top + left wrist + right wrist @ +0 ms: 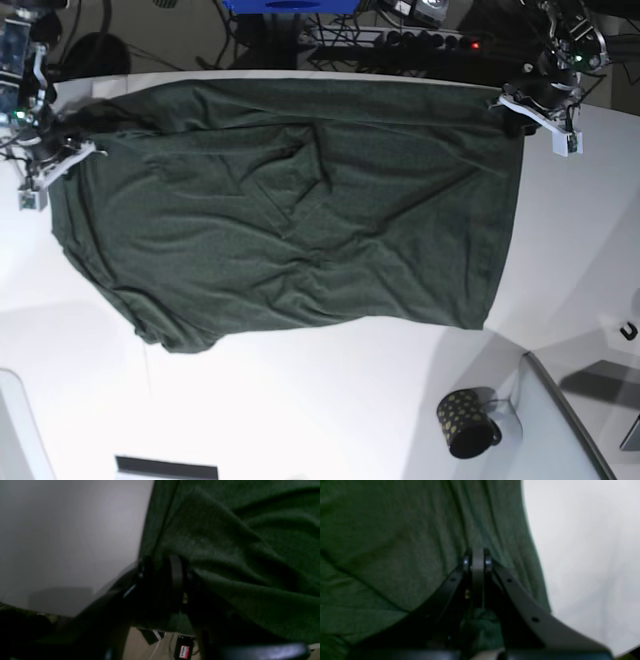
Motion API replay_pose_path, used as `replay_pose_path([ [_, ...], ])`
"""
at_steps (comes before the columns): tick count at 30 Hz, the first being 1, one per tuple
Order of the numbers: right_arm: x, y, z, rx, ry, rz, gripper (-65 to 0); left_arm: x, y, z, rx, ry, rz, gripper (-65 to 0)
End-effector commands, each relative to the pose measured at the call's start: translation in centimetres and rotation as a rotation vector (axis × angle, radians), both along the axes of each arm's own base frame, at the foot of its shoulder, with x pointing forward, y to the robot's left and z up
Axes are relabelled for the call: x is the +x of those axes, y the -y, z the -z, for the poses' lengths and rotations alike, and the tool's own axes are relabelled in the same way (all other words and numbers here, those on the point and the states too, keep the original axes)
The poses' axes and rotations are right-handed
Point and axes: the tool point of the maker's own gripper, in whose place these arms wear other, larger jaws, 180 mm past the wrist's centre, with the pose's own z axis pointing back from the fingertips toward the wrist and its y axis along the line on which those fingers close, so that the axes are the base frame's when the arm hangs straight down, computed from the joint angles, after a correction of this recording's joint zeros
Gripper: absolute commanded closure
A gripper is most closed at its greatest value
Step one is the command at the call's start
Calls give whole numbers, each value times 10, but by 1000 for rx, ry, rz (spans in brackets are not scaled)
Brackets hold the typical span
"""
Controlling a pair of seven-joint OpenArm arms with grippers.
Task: Layout the t-shirt on the table in an organized manner, then fold the t-shirt properly
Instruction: 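Grasp the collar-edge corners with both grippers, then pull both held corners apart to stretch the collar edge taut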
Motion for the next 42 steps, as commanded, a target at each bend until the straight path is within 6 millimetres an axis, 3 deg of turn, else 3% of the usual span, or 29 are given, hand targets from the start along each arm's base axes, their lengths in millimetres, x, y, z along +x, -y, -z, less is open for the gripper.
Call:
replay_pose_path([
  [1, 5, 10, -4, -18, 18, 7, 0, 0, -5, -3, 13, 1, 7, -127],
  [11, -8, 46, 8, -41, -35, 75, 0, -7, -13, 1, 20, -25, 7, -127],
  [16, -12, 51, 12, -34, -47, 100, 0, -11, -17, 4, 16, -37, 2, -127],
  [20, -7, 53, 7, -39, -30, 102, 0, -10, -16, 4, 17, -35, 3, -127],
  [23, 0, 54, -16, -66, 39, 84, 0, -9, -17, 2, 16, -27, 0, -127],
  [26, 9, 32, -50, -79, 131, -24, -8, -2, -33, -20, 21, 50, -65, -127],
  [27, 9, 25, -61, -90, 150, -70, -36, -1, -38, -26, 26, 70, -79, -127],
  [31, -10, 4, -82, -114, 164, -192, -239, -3, -45, -41, 45, 79, -83, -127],
  [33, -25, 2, -77, -114, 117, -218, -279, -6, -46, -46, 60, 73, -71, -127],
  [37, -46, 2, -63, -105, -8, -263, -248, -7, -46, -50, 70, 78, -64, -127],
  [42, -53, -6, -53, -68, -40, -311, -233, -7, -44, -48, 66, 75, -65, -127],
])
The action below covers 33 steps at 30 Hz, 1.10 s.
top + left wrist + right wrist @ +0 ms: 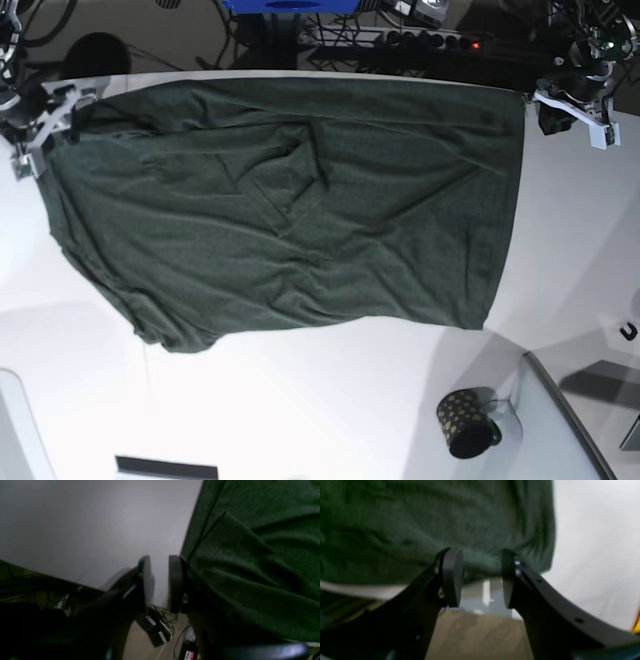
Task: Layout the t-shirt on the table in an organized manner, then fold the t-shirt properly
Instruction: 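Pull both held corners apart to stretch the collar edge taut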
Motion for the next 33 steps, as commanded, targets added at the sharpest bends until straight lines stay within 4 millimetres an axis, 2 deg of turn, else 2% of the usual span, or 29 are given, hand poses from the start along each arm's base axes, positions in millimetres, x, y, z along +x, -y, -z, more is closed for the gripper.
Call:
replay_pose_path([
  [1, 4, 4, -6, -10, 19, -7, -236, 5, -7, -10, 21, 34, 3, -127],
  [7, 0, 6, 3, 1, -6, 3, -236, 5, -7, -10, 20, 33, 2, -127],
  [18, 7, 6, 1, 3, 8, 2, -230, 0, -7, -2, 6, 13, -6, -127],
  [20, 5, 8, 8, 11, -9, 13, -228, 0, -7, -2, 6, 13, -6, -127],
  [22, 8, 9, 14, 25, -19, 28, -195, 0, -7, -2, 6, 13, -6, -127],
  [25, 9, 13, 27, 46, -43, 59, -26, 0, -7, -2, 6, 13, -6, -127],
  [26, 10, 14, 29, 50, -47, 66, 0, 0, -7, -2, 6, 13, -6, -127],
  [28, 10, 15, 31, 55, -49, 72, -15, 0, -8, -3, 8, 13, -6, -127],
  [33, 18, 15, 26, 53, -25, 69, -3, 0, -8, -3, 8, 13, -6, -127],
])
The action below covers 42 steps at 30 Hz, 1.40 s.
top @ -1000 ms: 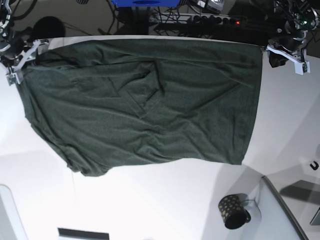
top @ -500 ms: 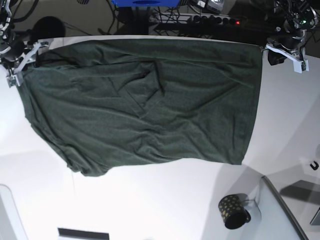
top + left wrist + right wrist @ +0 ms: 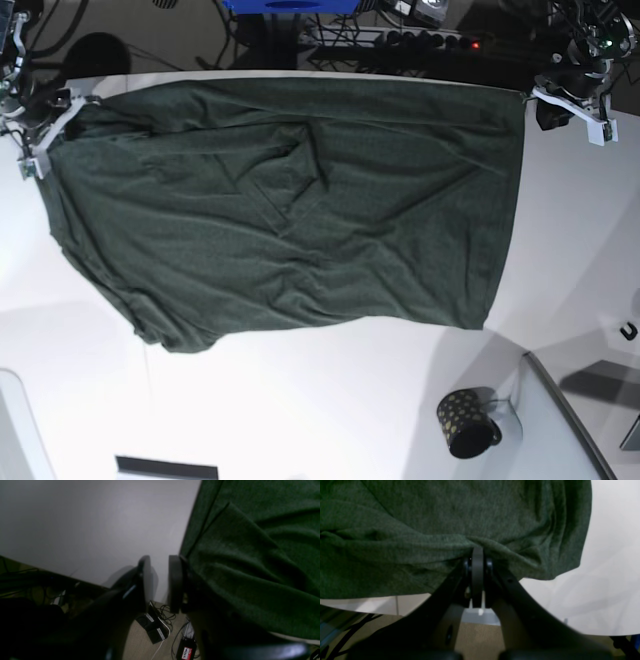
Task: Layout the t-shirt on the table in an organized manner, then fold the t-shirt properly
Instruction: 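Pull both held corners apart to stretch the collar edge taut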
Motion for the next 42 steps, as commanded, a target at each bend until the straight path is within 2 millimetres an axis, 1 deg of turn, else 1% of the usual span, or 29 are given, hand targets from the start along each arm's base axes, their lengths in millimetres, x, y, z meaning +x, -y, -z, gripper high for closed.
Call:
replay_pose_path([
  [1, 14, 9, -13, -20, 50, -2, -3, 5, -8, -10, 22, 32, 1, -127],
  [3, 14, 16, -14, -27, 54, 22, -3, 5, -8, -10, 22, 32, 1, -127],
  [6, 19, 29, -20, -37, 78, 68, -5, 5, -8, -10, 22, 31, 1, -127],
  [7, 17, 32, -19, -38, 73, 76, -5, 5, -8, -10, 22, 31, 1, -127],
  [10, 20, 37, -14, -31, 65, 91, -5, 5, -8, -10, 22, 31, 1, -127],
  [12, 15, 44, -10, -36, 44, 97, -5, 5, -8, -10, 22, 31, 1, -127],
  [14, 21, 45, -10, -32, 51, 102, -5, 5, -8, -10, 22, 31, 1, -127],
  [15, 21, 46, -9, -29, 49, 108, -5, 5, -8, -10, 22, 31, 1, -127],
  [19, 18, 61, -14, -39, 65, 164, -5, 5, -8, -10, 22, 31, 1, -127],
  [22, 22, 62, -15, -38, 73, 166, -5, 5, -8, -10, 23, 31, 1, -127],
  [28, 21, 61, -14, -37, 65, 164, -11, 1, -7, -1, 2, 16, -12, -127],
  [29, 20, 61, -14, -37, 62, 164, -29, 0, -7, -1, 2, 14, -12, -127],
  [31, 19, 62, -15, -41, 63, 163, -89, 0, -8, -2, 4, 15, -11, -127],
  [33, 14, 64, -16, -48, 59, 169, -140, 1, -8, -4, 11, 19, -7, -127],
  [34, 14, 67, -19, -56, 67, 172, -152, 2, -8, -6, 15, 24, -4, -127],
  [35, 12, 70, -22, -61, 75, 185, -155, 3, -6, -9, 19, 29, 0, -127],
  [37, 9, 74, -29, -60, 112, 229, -153, -2, -5, -17, 45, 30, 19, -127],
  [40, 4, 88, -44, -71, 180, 321, -153, -2, 15, -34, 65, 66, 54, -127],
  [42, 7, 89, -49, -73, 225, 334, -155, -1, 32, -47, 74, 95, 80, -127],
])
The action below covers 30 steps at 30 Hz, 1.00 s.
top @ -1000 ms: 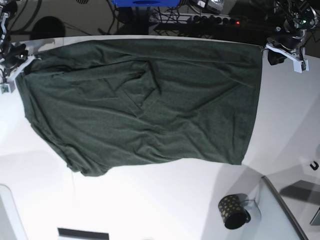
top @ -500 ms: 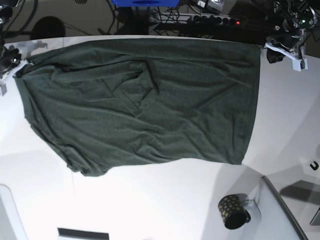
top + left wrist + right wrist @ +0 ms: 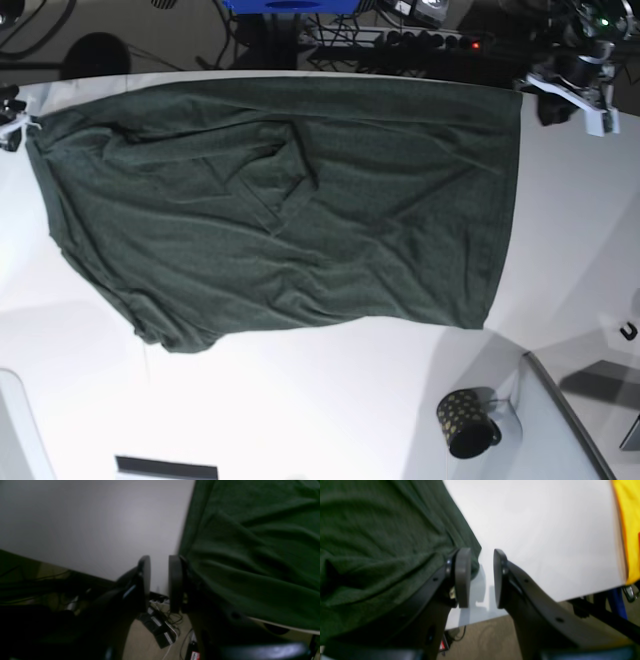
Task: Layout the t-shirt on the table in an organized manner, then fold the t-shirt properly
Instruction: 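Pull both held corners apart to stretch the collar edge taut, then regrasp the corners with both grippers and drag them outward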
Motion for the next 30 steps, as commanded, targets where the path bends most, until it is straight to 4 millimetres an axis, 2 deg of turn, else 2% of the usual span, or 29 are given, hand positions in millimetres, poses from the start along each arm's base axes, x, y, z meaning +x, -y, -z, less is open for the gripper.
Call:
replay_pose_path([
  [1, 9, 8, -13, -29, 47, -11, -155, 11, 15, -15, -1, 59, 54, -127],
  [3, 9, 7, -13, -27, 49, -11, -155, 15, 43, -16, -34, 69, 157, -127],
  [5, 10, 7, -13, -27, 50, -11, -155, 18, 63, -9, -69, 58, 219, -127],
  [7, 11, 7, -13, -27, 52, -11, -155, 22, 73, 1, -110, 53, 227, -127],
  [10, 11, 7, -13, -27, 52, -11, -155, 26, 74, 19, -152, 33, 209, -127],
  [15, 10, 6, -13, -27, 50, -13, -155, 27, 66, 39, -182, -2, 181, -127],
  [17, 12, 1, -13, -17, 51, -45, -155, 22, 53, 42, -177, -9, 140, -127],
  [22, 30, -48, 0, 43, 31, -224, -155, 23, 18, 51, -162, -34, 85, -127],
  [25, 48, -67, 2, 65, 49, -271, -153, 21, 14, 55, -166, -48, 80, -127],
  [27, 53, -68, 12, 95, 45, -216, -153, 18, 11, 56, -165, -52, 70, -127],
  [30, 46, -63, 32, 125, 1, -136, -153, 14, 8, 59, -169, -59, 53, -127],
])
